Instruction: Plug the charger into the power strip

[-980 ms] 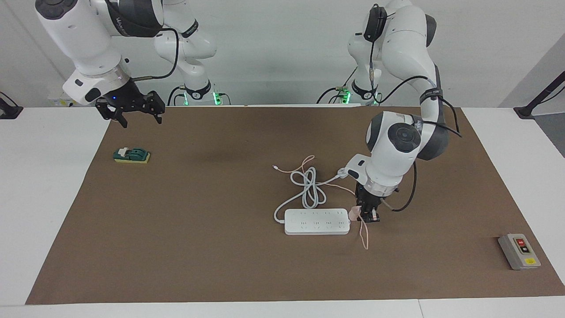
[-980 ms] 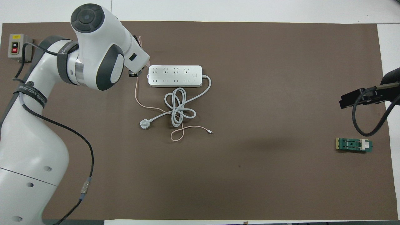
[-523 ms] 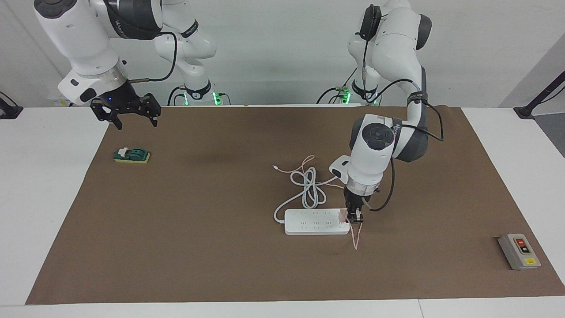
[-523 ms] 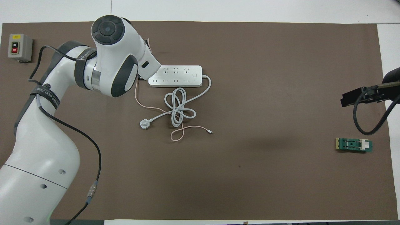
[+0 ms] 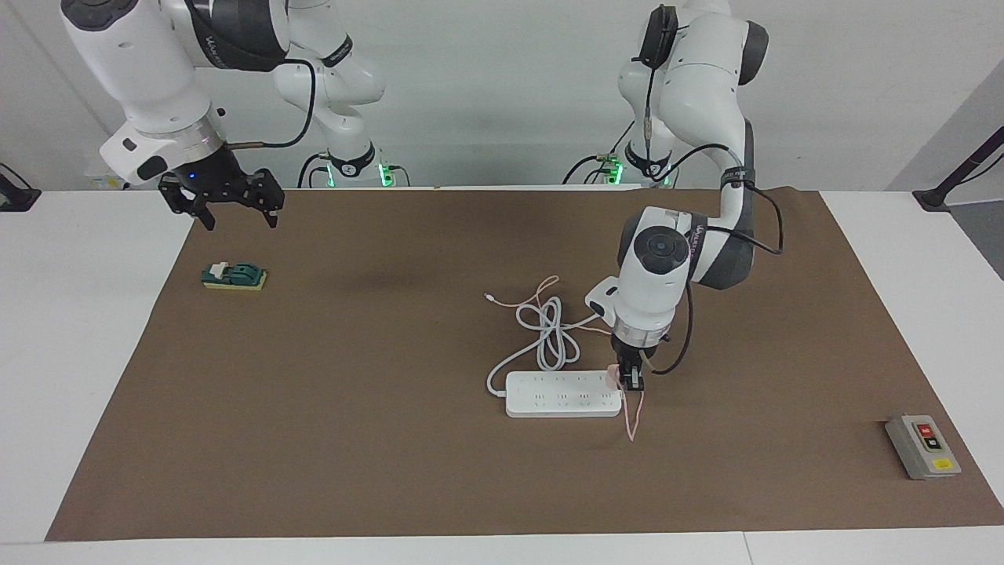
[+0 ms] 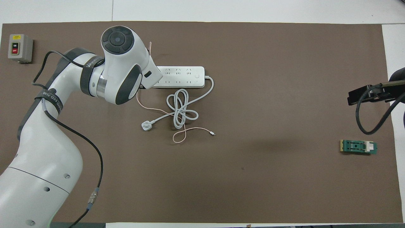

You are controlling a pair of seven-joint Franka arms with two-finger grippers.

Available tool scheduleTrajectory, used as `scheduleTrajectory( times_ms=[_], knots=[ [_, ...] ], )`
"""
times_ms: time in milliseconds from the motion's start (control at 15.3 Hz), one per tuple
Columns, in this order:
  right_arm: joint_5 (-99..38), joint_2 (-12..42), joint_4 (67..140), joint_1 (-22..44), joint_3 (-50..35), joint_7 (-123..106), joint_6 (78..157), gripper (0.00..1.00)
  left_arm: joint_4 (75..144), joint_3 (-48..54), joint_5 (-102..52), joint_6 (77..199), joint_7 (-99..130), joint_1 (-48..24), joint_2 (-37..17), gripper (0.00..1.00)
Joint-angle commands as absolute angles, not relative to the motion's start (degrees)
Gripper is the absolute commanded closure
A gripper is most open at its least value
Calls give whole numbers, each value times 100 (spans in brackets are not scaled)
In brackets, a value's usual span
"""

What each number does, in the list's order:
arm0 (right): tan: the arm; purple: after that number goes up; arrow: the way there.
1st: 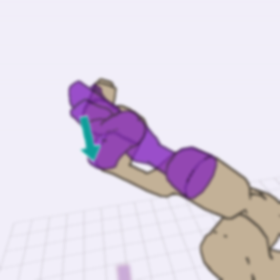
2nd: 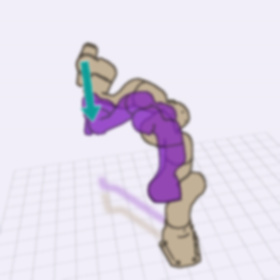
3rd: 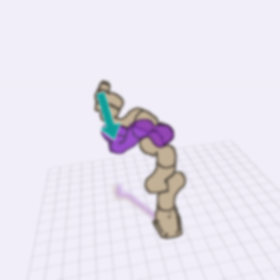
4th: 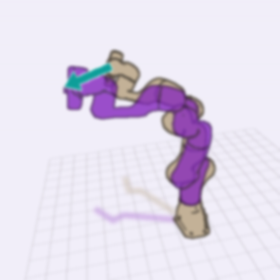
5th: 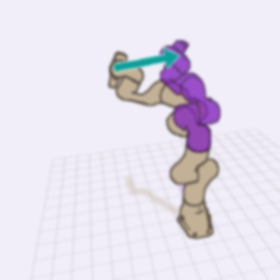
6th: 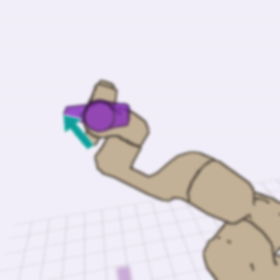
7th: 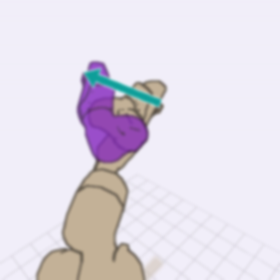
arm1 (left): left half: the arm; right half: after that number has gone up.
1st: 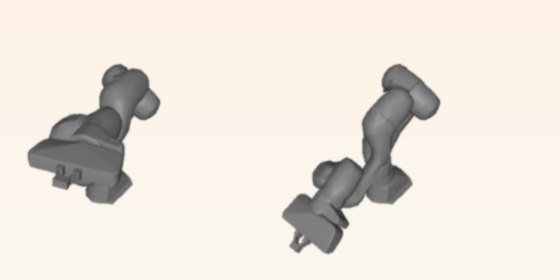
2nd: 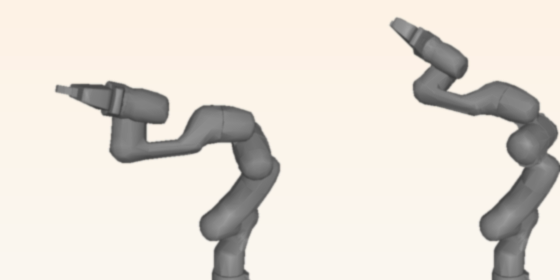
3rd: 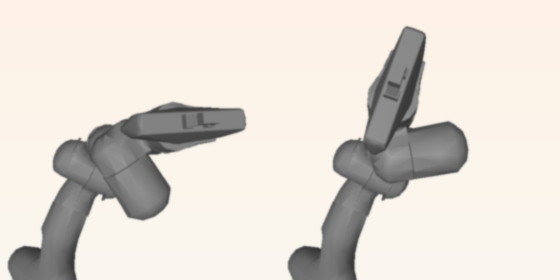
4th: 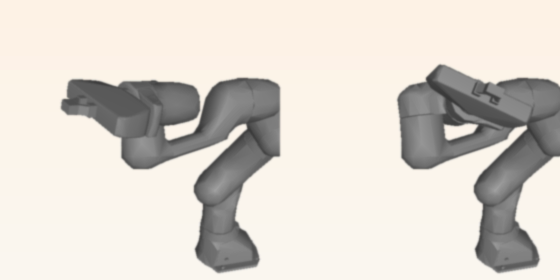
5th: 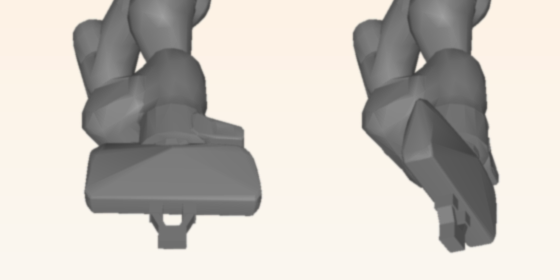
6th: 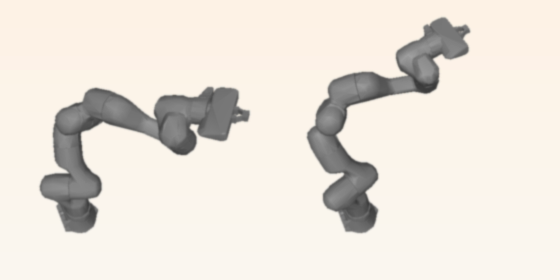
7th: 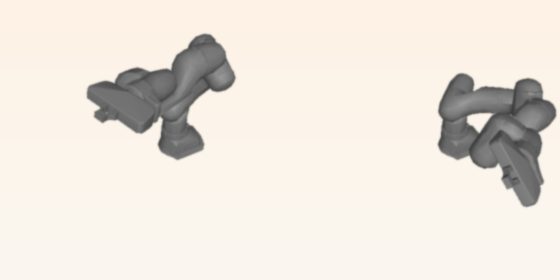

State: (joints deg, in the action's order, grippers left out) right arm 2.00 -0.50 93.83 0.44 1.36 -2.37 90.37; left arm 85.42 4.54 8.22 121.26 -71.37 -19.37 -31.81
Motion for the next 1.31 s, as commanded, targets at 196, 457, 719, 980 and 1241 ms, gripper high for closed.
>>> scheduleTrajectory(
  times_ms=[196, 457, 719, 980, 1241],
  knots=[
    [237, -141, 9431, 9, 9, -53, 9070, 0, 8930, 431, 888, 12393, -7155, -1969, -2936, 100],
    [237, -149, 9431, 9, 9, -61, 9062, 0, 9122, 431, 879, 12559, -7006, -2057, -2857, 100],
    [237, -149, 9439, 9, 0, -53, 9062, 0, 9202, 431, 870, 12551, -6856, -2083, -2830, 100],
    [237, -149, 9439, 9, 9, -53, 9062, 0, 9263, 431, 870, 12533, -6777, -2083, -2795, 100],
    [237, -158, 9439, 9, 0, -53, 9062, 0, 9396, 431, 861, 12603, -6487, -2083, -2751, 100]
  ],
)
